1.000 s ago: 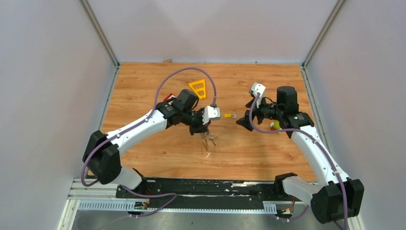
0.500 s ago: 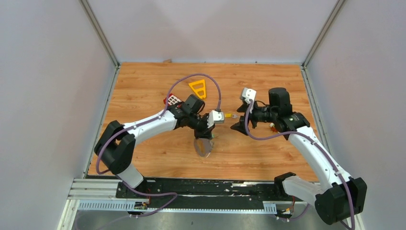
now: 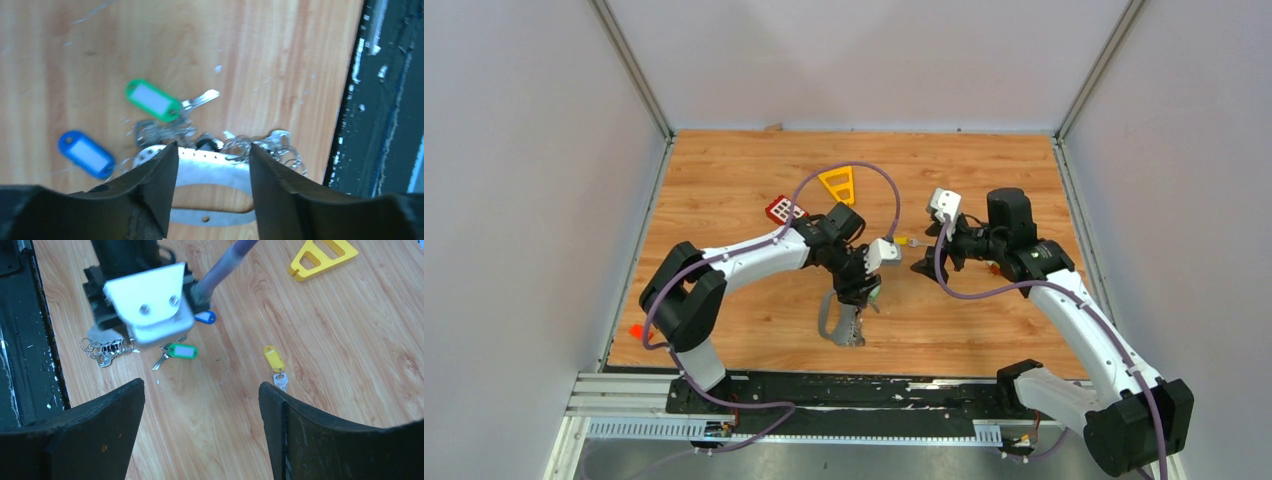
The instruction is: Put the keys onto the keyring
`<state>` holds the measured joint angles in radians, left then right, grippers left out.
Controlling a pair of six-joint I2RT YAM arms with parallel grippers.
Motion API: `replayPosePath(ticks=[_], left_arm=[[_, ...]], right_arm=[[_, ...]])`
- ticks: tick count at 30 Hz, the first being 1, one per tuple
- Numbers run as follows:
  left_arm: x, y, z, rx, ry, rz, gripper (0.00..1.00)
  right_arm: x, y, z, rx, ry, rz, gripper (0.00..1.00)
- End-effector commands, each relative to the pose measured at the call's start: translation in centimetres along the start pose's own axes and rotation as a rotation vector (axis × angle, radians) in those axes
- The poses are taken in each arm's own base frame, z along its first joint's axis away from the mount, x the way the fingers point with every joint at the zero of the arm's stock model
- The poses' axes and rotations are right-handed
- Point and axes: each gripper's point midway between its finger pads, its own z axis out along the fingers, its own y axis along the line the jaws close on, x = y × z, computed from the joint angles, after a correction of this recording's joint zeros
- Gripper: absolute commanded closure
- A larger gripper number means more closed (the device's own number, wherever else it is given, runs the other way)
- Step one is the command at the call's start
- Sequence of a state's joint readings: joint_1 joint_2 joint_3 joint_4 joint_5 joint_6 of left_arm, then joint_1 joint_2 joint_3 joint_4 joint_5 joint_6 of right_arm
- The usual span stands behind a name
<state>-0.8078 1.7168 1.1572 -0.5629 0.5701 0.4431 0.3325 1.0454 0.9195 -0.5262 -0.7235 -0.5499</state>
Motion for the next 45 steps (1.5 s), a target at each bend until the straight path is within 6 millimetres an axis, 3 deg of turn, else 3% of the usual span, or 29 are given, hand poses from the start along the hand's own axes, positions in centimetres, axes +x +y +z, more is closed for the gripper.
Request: replayPosePath(ticks=[1, 5, 9, 15, 26, 32, 36, 45], left_arm=[[-2.7, 4.3, -3.8, -0.173, -0.096, -0.048, 0.36], [-1.4, 7.1, -3.4, -0.241, -0.014, -0.135, 0.37], [-0.5, 7.7, -2.2, -0.210, 0.028, -0.194, 0.42], [0.2, 7.1, -0.6, -0.129, 0.050, -0.213, 0.46], [1.2, 3.7, 1.7, -0.070, 0.132, -0.125, 0.47], [2.3, 3.1, 2.3, -0.071, 0.173, -0.100, 0.51], [3.0, 3.3, 2.6, -0.083, 0.201, -0.090, 0.60], [2.6, 2.9, 1.8, -0.081, 0.196, -0.072, 0.66]], right_arm=[[-0.2, -0.7, -0.1, 0.029, -0.007, -0.033, 0.16], [-0.3, -1.0, -0.2, 0.047, -0.004, -0.035, 0.16], [-0.1, -1.1, -0.3, 0.060, 0.000, -0.036, 0.16], [0.1, -1.4, -0.3, 0.076, 0.007, -0.041, 0.16], [0.3, -1.8, -0.5, 0.107, 0.014, -0.052, 0.16], [0.4, -1.7, -0.5, 0.107, 0.015, -0.055, 0.16], [0.7, -1.7, -0.3, 0.099, 0.019, -0.049, 0.16], [1.0, -1.7, -0.1, 0.091, 0.026, -0.044, 0.16]])
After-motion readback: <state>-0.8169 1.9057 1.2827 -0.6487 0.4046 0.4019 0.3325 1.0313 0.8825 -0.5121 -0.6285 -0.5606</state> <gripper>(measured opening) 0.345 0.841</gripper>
